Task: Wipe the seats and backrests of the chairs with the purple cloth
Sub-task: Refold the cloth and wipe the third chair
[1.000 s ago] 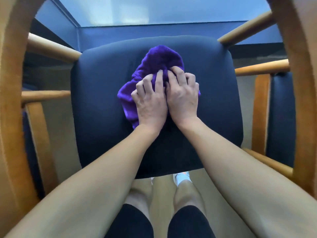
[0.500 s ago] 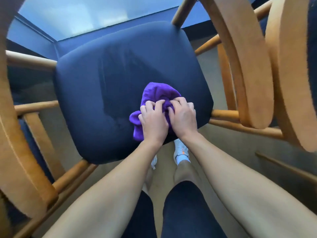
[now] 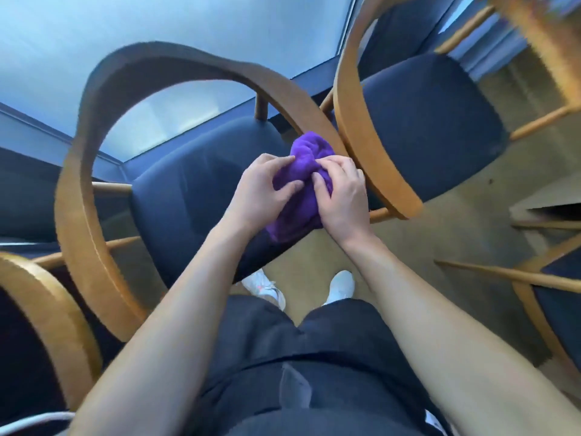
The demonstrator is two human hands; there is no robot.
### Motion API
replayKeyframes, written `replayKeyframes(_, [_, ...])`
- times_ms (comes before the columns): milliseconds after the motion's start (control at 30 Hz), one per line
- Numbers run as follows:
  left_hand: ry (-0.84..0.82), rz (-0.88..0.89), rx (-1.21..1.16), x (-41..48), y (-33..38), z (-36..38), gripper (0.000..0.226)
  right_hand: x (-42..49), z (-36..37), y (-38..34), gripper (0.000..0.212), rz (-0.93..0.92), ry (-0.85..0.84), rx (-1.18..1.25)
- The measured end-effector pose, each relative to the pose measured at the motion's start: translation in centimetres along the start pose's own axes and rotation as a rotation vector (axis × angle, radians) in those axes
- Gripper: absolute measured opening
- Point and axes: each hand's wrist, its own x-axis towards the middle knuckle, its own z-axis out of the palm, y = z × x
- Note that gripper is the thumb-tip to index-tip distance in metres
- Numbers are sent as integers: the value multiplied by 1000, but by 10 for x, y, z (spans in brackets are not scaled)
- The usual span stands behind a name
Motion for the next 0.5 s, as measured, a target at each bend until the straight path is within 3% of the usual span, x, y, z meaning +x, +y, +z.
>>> replayKeyframes(167, [-10,33,-16,14,89,-20,15,14,-86,-3,24,-73,41,61])
replayKeyframes(267, [16,134,-2,21,139,-19,26,21,-139,0,21,-69,43,105])
replayKeyframes(400, [1,221,-23,28,199,-15,8,26,-204,9,22,-88,101,26])
replayKeyframes(500, [10,327,11,31,245,-8,14,30,-244,16,23,-112,216,-26])
